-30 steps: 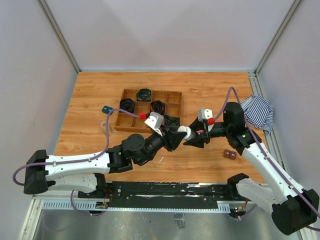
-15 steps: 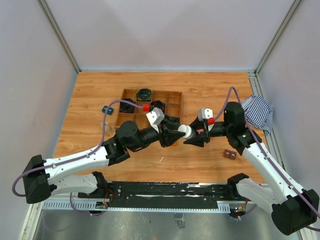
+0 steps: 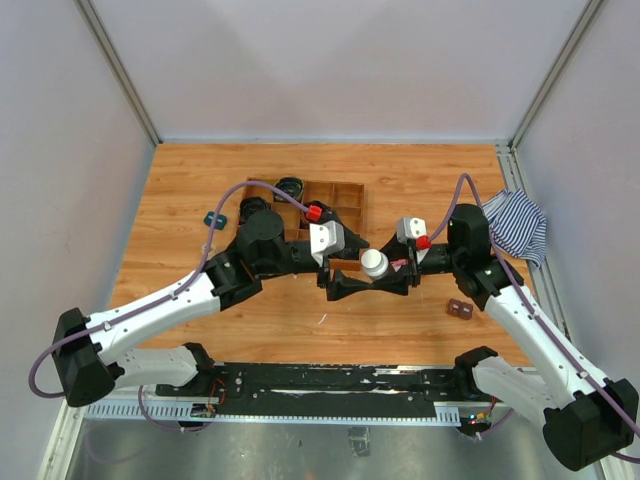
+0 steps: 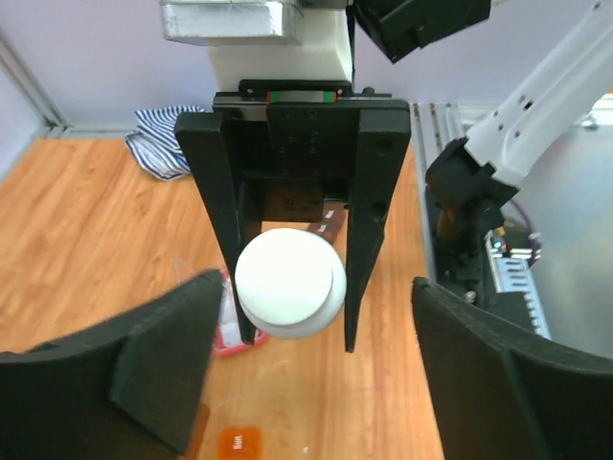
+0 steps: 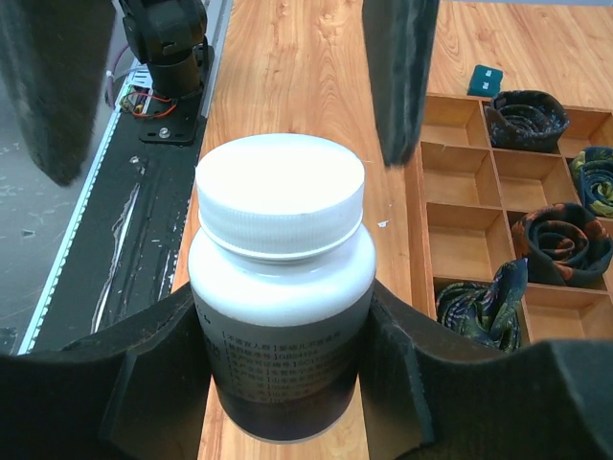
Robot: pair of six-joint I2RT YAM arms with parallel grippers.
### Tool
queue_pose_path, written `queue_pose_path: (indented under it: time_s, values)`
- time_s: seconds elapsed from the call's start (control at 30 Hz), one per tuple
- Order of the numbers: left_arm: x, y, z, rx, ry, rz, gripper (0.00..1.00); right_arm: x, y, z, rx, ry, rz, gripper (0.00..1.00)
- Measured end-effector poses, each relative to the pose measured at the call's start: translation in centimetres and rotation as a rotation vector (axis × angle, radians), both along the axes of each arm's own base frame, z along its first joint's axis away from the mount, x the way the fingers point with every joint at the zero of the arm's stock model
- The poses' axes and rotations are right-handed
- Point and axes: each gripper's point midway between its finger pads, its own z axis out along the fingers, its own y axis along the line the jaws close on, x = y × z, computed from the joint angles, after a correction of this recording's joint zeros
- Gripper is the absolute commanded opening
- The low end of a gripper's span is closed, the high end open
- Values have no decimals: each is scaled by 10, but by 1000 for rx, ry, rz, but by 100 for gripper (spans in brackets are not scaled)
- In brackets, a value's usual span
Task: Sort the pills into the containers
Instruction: Screw the lid of the pill bottle onto the pill bottle.
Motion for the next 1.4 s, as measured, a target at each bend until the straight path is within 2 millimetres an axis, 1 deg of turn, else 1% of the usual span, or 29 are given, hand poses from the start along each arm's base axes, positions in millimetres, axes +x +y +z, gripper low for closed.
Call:
queue_pose_path:
  time_s: [0.03, 0.07, 0.17, 0.27, 0.33, 0.4, 0.47, 0.5, 0.57, 0.63, 0.7, 0.87, 0.97, 1.07, 1.2, 1.4]
  values:
    - [-1, 1, 2, -5, 1, 1, 99, 0, 0, 0, 0, 0, 0, 0]
    - [-2, 3, 5, -14, -1, 4, 99, 0, 0, 0, 0, 0, 0, 1]
    - [-6, 13, 23, -78, 6, 31, 99, 0, 0, 0, 0, 0, 0, 1]
    - [-11, 28, 43, -188, 37, 77, 99, 0, 0, 0, 0, 0, 0, 1]
    - [-13, 38, 47, -252, 87, 108, 98, 0, 0, 0, 0, 0, 0, 1]
    - [-13, 46, 44, -303, 157, 146, 96, 0, 0, 0, 0, 0, 0, 1]
    - [-10, 48, 35, -332, 231, 205, 96, 0, 0, 0, 0, 0, 0, 1]
    - [-10, 47, 31, -339, 251, 231, 95, 0, 0, 0, 0, 0, 0, 1]
    - [-17, 40, 19, -338, 290, 280, 95, 0, 0, 0, 0, 0, 0, 1]
    - [-25, 34, 15, -338, 301, 321, 95, 0, 0, 0, 0, 0, 0, 1]
    - [-27, 31, 14, -346, 300, 367, 94, 0, 0, 0, -1, 1, 0, 1]
    - [-7, 24, 5, -328, 297, 510, 93, 1, 0, -1, -2, 5, -1, 1]
    - [3, 16, -2, -305, 294, 568, 90, 1, 0, -1, -2, 4, -1, 1]
    - [9, 11, -5, -295, 293, 605, 84, 1, 0, -1, -2, 5, -1, 1]
    - [14, 9, -3, -299, 293, 636, 79, 1, 0, -1, -2, 5, -1, 1]
    - [17, 3, -1, -297, 291, 643, 71, 1, 0, -1, -2, 5, -1, 1]
